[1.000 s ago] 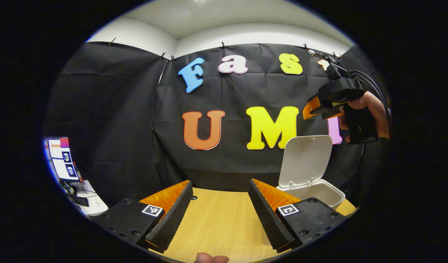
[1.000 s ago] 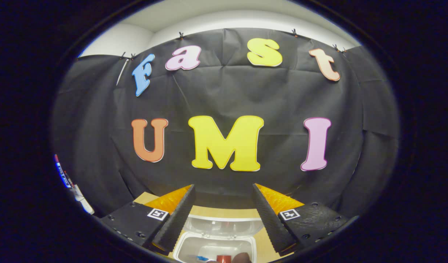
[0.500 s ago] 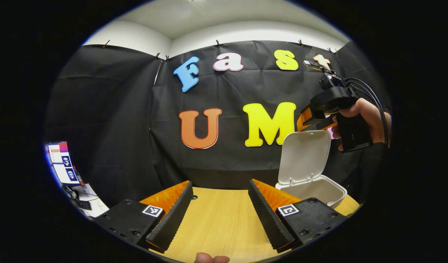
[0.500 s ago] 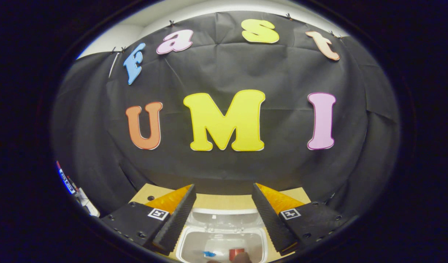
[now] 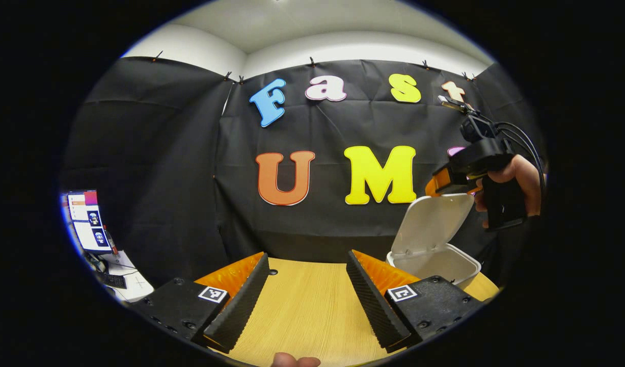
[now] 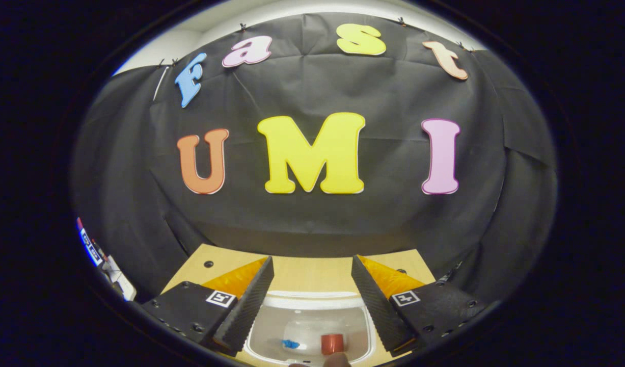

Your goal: Press the lid of the desktop garbage bin to open it, pick up the crumpled paper on the desktop and throw it into the bin, then pick up the pop can on the desktop and drop it into the bin, and finally close the garbage bin lid.

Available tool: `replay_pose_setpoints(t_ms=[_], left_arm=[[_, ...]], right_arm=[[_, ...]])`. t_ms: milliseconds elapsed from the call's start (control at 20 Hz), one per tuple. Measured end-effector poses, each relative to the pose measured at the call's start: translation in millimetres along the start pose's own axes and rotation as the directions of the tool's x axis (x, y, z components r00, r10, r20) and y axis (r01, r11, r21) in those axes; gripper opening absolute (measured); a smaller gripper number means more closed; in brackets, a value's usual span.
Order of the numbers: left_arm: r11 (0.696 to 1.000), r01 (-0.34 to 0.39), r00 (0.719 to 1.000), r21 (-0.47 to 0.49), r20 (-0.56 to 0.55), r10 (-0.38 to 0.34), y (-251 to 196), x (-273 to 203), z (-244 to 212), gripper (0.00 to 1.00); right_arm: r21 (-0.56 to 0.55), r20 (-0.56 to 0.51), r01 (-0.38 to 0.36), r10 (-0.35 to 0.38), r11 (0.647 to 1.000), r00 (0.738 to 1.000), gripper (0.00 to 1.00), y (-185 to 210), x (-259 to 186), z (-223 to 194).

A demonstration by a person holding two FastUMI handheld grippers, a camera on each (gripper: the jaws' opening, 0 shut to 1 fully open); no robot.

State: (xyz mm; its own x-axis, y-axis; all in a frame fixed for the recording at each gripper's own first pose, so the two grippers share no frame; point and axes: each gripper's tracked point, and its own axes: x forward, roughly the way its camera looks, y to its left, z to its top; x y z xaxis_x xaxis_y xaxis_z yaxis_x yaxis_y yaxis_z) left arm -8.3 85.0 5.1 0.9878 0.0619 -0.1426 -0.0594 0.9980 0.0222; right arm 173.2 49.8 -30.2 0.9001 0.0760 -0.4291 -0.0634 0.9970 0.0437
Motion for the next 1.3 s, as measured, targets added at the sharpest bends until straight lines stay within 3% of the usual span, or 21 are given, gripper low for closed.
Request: replay_pose_setpoints(t_ms=[650, 1300], left_arm=[[0.996, 0.083, 0.996, 0.010, 0.021, -0.083, -16, -4, 7, 0.98], [0.995, 0.099, 0.995, -0.025, 0.000, -0.099, -29, 2, 2, 0.98]], right_arm=[[0.024, -0.067, 0.048, -0.046, 0.999, 0.997, 0.97, -7, -25, -118], [-0.019, -0.123, 0.009, -0.011, 1.000, 0.992, 0.98, -2, -32, -161]])
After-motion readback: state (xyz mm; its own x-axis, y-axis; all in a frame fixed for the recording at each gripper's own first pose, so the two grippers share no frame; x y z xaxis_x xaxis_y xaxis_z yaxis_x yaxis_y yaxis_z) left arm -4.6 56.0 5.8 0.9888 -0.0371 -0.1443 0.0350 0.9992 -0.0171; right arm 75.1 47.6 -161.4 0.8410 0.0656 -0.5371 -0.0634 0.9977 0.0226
